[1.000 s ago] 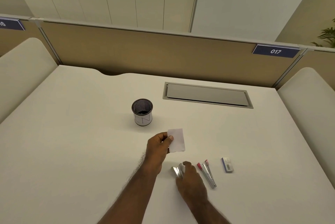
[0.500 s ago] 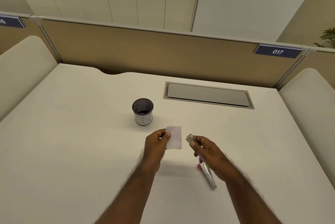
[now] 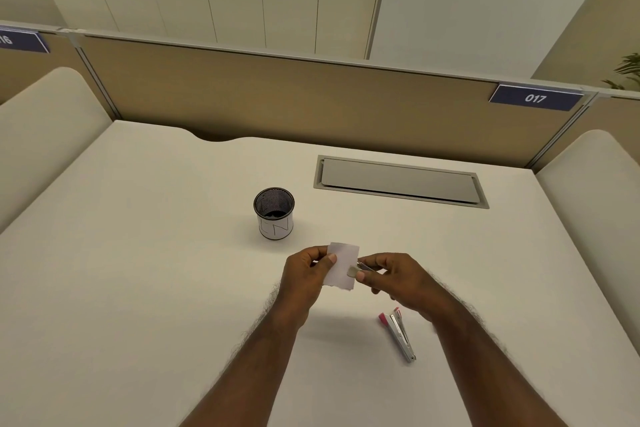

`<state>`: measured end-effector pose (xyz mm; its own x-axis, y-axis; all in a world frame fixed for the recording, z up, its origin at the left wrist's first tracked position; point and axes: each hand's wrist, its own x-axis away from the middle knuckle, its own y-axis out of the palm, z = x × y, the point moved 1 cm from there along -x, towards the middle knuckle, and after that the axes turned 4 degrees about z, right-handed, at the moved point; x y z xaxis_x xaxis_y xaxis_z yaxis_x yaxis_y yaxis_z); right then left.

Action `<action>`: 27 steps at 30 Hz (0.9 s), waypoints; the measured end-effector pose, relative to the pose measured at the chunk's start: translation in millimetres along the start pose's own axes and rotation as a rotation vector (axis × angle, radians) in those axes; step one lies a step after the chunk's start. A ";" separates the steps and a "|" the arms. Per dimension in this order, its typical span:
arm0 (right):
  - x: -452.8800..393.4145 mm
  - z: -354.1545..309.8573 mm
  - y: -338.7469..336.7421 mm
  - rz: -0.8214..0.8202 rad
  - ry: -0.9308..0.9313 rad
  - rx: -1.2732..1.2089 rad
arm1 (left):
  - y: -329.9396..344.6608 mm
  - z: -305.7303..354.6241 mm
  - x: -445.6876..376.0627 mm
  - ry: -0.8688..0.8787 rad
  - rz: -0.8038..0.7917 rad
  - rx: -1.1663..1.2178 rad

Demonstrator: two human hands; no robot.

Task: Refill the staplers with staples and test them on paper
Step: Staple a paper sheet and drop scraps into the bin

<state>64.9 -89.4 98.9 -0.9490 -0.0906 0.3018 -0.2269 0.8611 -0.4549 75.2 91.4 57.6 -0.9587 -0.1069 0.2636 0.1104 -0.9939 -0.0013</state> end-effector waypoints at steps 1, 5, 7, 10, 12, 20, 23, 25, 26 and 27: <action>-0.4 -1.4 0.1 -0.012 -0.009 -0.002 | 0.6 0.1 0.9 -0.002 -0.012 -0.007; -3.5 -3.3 3.5 -0.039 -0.026 -0.020 | 3.5 -1.5 4.3 -0.007 -0.048 -0.029; -5.3 -2.3 5.0 -0.035 -0.014 -0.036 | 4.5 -1.9 5.6 -0.007 -0.057 -0.024; -7.2 0.0 5.6 -0.031 0.005 -0.057 | 4.7 -1.6 6.2 -0.011 -0.072 -0.009; -7.7 1.1 5.6 -0.036 0.009 -0.064 | 4.2 -1.1 6.6 -0.015 -0.074 -0.002; -11.2 4.5 7.4 -0.034 0.029 -0.119 | 4.8 0.8 6.6 -0.024 -0.096 0.024; -12.1 7.3 8.2 -0.037 0.032 -0.125 | 4.7 0.8 7.5 -0.031 -0.104 0.031; -13.0 9.8 8.5 -0.027 0.027 -0.115 | 5.1 -0.3 8.2 -0.036 -0.111 0.032; -13.5 11.0 8.6 -0.023 0.023 -0.108 | 5.4 -0.7 8.5 -0.039 -0.113 0.031; -13.9 12.3 8.8 -0.020 0.019 -0.103 | 5.8 -0.9 8.7 -0.040 -0.115 0.028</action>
<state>73.4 -86.7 80.5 -0.9400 -0.0994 0.3263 -0.2209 0.9062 -0.3605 67.3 84.7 59.0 -0.9543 0.0092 0.2989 0.0084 -0.9983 0.0576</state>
